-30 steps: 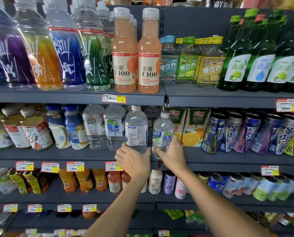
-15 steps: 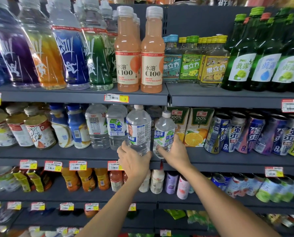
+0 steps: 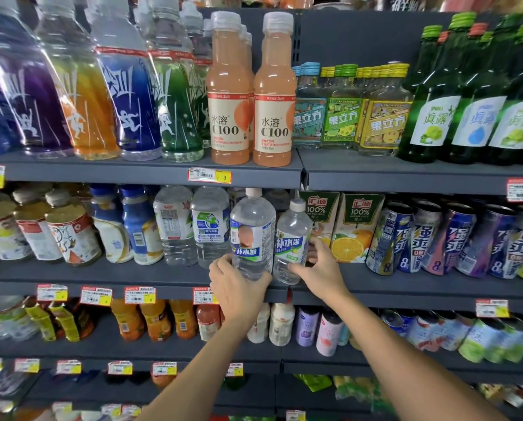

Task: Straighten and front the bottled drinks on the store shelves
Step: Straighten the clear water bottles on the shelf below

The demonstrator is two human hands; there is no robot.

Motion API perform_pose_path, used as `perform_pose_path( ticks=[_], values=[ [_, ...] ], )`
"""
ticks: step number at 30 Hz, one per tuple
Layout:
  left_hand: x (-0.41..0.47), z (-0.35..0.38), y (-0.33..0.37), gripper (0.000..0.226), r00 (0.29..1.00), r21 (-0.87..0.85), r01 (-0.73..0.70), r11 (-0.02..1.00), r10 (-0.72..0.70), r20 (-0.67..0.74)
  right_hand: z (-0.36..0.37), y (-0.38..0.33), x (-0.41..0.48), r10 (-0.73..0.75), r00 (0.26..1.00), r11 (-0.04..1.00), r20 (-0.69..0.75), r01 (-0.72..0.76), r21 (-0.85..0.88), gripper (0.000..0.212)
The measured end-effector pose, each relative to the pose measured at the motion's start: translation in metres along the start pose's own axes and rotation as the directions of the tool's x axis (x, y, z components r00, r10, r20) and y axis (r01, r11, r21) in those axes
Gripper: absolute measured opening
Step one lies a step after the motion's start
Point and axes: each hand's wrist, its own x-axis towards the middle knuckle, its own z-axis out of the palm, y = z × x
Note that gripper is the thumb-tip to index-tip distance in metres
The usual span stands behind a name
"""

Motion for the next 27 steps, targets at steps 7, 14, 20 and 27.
perform_pose_path(
  ticks=[7, 14, 20, 27],
  values=[
    [-0.003, 0.007, 0.011, 0.096, 0.986, 0.044, 0.16, 0.986, -0.157, -0.048, -0.009, 0.002, 0.005, 0.073, 0.984, 0.993, 0.164, -0.087, 0.081, 0.063],
    [0.001, -0.002, -0.006, 0.097, 1.0, 0.142, 0.014, 0.99, -0.013, -0.006, 0.012, -0.005, -0.004, -0.023, 0.99, 0.987, -0.139, 0.0, -0.16, 0.066],
    [0.003, -0.005, -0.006, 0.093, 1.0, 0.116, 0.015, 0.993, -0.015, 0.005, 0.025, 0.0, -0.014, -0.008, 0.989, 0.998, -0.146, 0.0, -0.058, 0.066],
    [0.004, -0.005, -0.005, 0.096, 1.0, 0.132, 0.01, 0.991, -0.009, -0.006, 0.028, -0.001, -0.01, -0.029, 0.996, 0.974, -0.083, 0.009, -0.228, 0.085]
  ],
)
